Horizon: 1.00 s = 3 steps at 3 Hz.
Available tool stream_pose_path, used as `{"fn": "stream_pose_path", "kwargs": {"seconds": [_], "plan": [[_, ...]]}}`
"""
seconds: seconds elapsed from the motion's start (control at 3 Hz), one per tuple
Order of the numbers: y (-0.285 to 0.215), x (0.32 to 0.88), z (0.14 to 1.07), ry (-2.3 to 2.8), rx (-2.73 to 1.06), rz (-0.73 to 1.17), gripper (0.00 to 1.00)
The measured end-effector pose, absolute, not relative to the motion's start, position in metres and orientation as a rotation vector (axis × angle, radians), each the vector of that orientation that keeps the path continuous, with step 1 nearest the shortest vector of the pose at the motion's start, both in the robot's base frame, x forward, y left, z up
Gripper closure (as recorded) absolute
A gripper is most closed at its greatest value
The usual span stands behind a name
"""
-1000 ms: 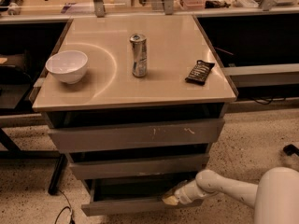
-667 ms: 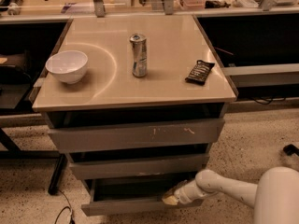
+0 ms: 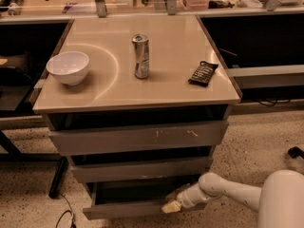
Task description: Open bottom drawer
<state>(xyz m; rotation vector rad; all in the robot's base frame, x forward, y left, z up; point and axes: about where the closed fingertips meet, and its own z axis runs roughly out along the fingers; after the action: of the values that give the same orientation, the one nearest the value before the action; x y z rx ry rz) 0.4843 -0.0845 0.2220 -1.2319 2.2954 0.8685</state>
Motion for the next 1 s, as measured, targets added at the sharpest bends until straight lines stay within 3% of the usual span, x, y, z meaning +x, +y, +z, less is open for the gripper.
{"fn": "stream_pose_path", "kwargs": {"seconds": [0.33, 1.0], "plan": [[-0.0845, 0.4843, 0.2219, 2.295, -1.232, 0.869, 0.00], [-0.0811, 0.4788, 0.2120, 2.355, -1.297, 0.809, 0.00]]}}
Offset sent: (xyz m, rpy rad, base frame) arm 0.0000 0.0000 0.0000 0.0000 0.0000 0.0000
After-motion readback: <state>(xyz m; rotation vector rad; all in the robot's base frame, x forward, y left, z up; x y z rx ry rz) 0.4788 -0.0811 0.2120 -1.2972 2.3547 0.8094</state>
